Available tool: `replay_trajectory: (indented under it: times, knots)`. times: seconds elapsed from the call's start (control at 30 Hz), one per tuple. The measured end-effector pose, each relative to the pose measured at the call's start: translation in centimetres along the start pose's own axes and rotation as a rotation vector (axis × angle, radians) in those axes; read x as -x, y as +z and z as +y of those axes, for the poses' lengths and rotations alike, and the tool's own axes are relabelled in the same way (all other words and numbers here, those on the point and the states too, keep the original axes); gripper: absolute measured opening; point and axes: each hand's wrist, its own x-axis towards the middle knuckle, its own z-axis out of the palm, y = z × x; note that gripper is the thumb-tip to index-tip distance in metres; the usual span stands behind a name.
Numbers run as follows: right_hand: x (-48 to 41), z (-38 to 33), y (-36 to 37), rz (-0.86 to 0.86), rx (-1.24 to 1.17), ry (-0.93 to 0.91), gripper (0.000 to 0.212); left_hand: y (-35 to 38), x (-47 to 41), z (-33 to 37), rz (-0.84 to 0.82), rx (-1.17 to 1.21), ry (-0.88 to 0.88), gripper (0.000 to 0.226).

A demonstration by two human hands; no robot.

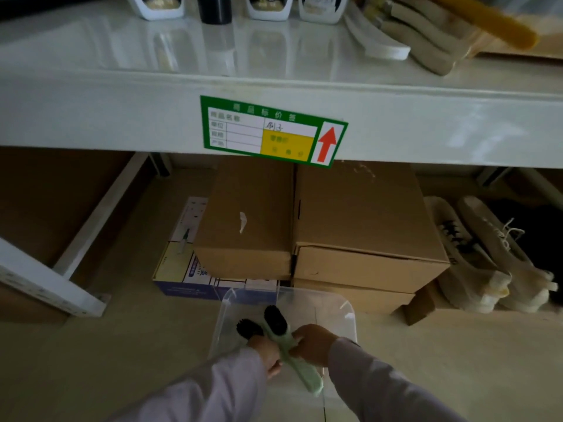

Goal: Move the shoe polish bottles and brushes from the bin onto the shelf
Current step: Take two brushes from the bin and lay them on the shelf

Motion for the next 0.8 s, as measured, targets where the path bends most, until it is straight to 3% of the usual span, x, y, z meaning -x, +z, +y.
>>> replay_trajectory:
  times: [0.17,0.27,0.33,0.4,0.53,0.7,0.8]
  knots:
    - [0.4,-0.9,-0.9,-0.078,-0.103,-0.031,0.039,-0.8,1.1,0.5,-0.002,-0.080,0.103,0.034]
    - [0.8,-0.7,-1.7,-0.149,-0.202,-0.038,0.031,-1.1,2.3,0.5,0.011,-0.171,0.132,0.020]
    - [1.2,-0.3,-2.1,-0.190,-0.310,-0.029,0.031,-1.1,2.7,0.7,0.021,-0.169,0.172,0.037]
    - [2.1,-0.1,-2.7,-0.194,-0.354,-0.040,0.034,-1.5,3.6,1.2,-0.025,-0.143,0.208,0.030]
    - [3.9,-0.2,-3.7,-0.070,-0.199,-0.162,0.036,-3.0,5.7,1.5,-0.089,-0.086,0.348,0.011]
    - [7.9,-1.5,-5.8,0.100,-0.224,-0.377,0.023,-5.0,9.6,1.7,-0.121,-0.029,0.691,0.036]
    - [10.7,-2.8,-7.4,0.231,-0.283,-0.508,0.022,-6.3,12.7,2.6,-0.151,-0.103,0.926,0.038]
